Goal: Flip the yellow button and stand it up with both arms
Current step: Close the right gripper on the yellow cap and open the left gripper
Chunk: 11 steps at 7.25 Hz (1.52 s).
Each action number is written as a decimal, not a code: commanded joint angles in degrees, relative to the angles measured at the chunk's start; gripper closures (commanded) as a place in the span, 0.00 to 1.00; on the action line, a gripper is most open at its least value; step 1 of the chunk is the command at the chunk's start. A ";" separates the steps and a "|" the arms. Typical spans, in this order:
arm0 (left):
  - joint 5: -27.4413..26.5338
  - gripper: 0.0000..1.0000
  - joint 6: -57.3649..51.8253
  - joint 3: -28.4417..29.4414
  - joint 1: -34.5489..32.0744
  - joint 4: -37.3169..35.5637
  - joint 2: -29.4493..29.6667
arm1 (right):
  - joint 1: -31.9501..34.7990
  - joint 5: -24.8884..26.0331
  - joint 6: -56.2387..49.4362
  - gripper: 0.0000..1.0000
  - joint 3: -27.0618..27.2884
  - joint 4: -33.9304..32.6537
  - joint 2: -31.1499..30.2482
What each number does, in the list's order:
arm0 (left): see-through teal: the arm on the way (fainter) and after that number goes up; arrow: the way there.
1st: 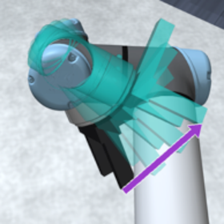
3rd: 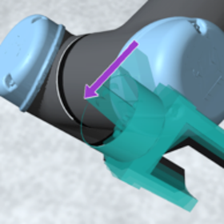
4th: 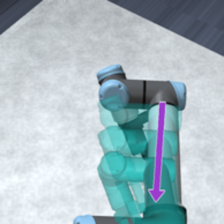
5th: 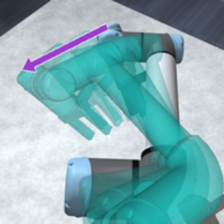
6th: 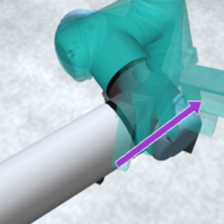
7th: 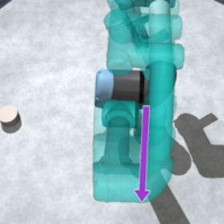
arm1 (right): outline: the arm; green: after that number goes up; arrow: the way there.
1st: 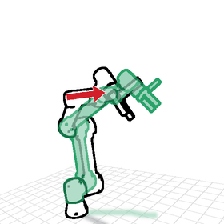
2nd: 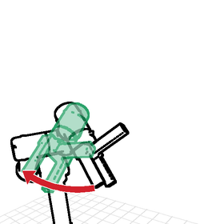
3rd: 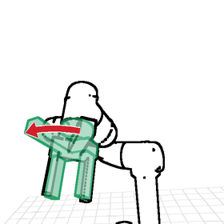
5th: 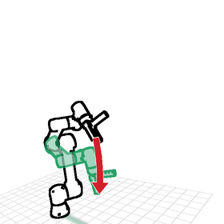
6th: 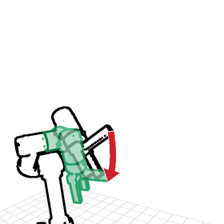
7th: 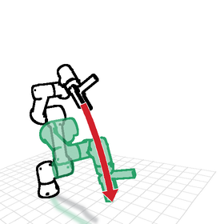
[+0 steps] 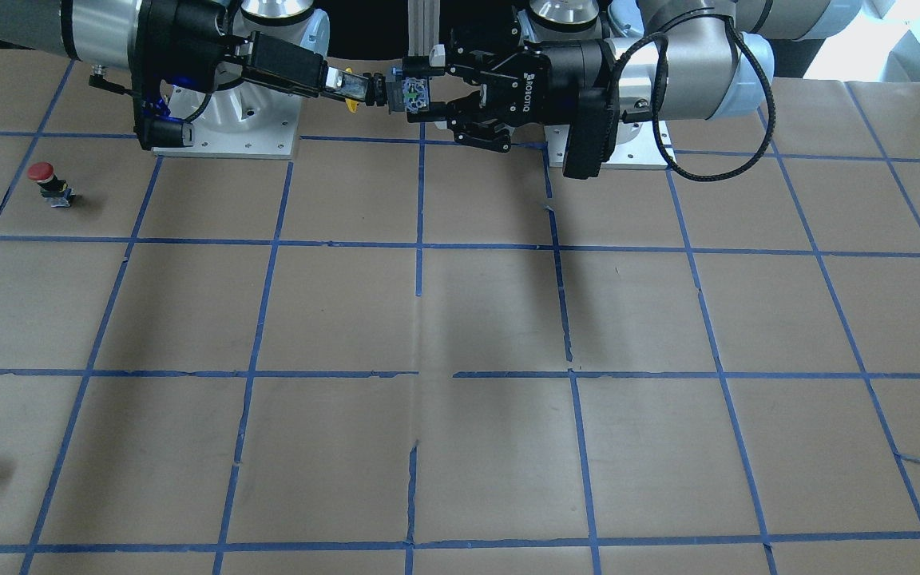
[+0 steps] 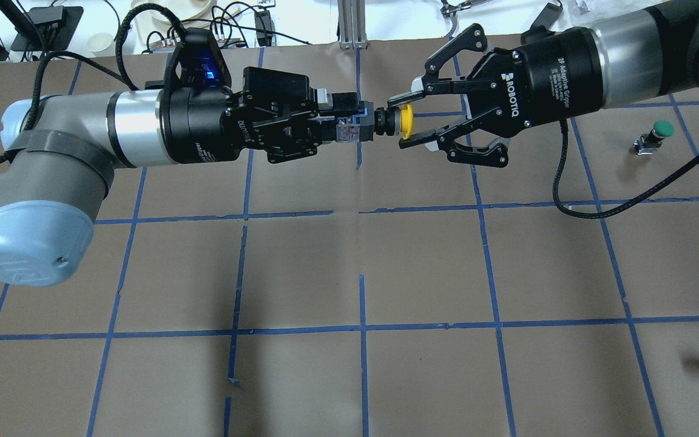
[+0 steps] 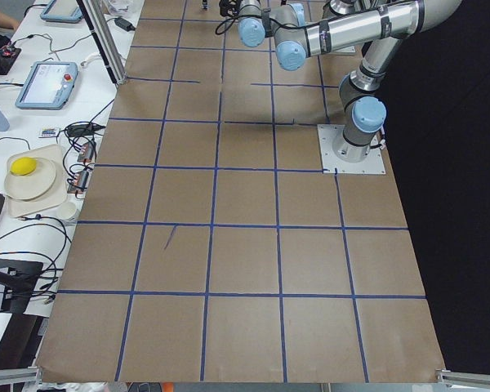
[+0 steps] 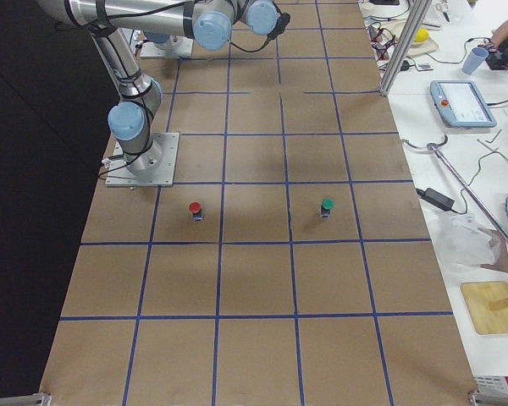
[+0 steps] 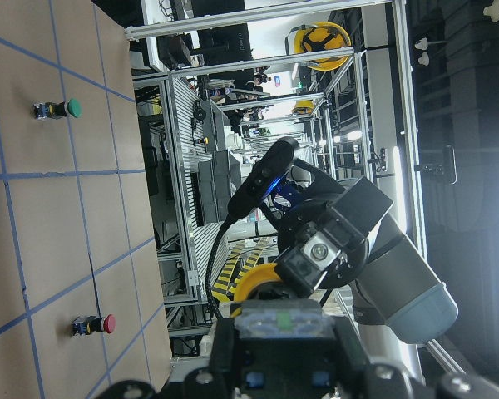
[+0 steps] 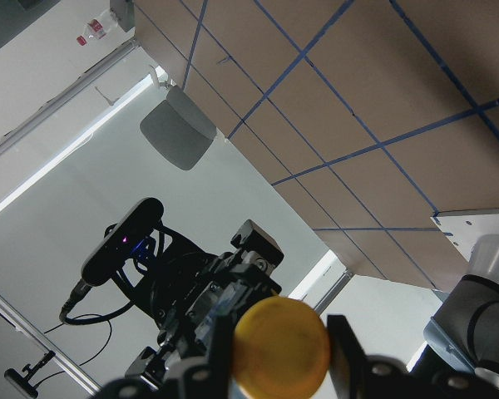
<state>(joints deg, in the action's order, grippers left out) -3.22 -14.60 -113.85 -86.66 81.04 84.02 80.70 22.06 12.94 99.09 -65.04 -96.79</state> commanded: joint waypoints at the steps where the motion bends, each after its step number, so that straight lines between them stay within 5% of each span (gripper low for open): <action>1: -0.38 0.00 5.01 0.03 0.09 -5.35 0.62 | -0.02 0.00 0.16 0.69 -0.04 0.00 0.02; 2: -0.73 0.00 5.02 0.12 0.26 -5.36 0.70 | -0.02 0.17 0.07 0.69 -0.04 0.00 0.02; 4: -11.40 0.00 5.89 1.43 0.79 -6.06 -0.17 | -1.59 4.01 -0.71 0.69 -0.13 -0.26 -0.94; 7: -34.58 0.00 7.39 7.39 0.97 -6.07 1.66 | -2.92 30.21 -13.13 0.70 1.18 -7.01 -7.34; 9: -49.43 0.01 7.92 12.92 0.53 -6.06 5.25 | -3.09 42.65 -27.10 0.71 4.95 -11.74 -10.68; 11: -69.79 0.01 7.83 21.35 -2.62 -4.23 10.09 | -3.09 47.18 -40.40 0.71 9.08 -24.01 -10.44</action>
<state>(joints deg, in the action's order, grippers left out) -60.22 -6.73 -97.60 -87.41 75.56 91.50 77.63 65.84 -19.67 105.62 -81.66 -107.15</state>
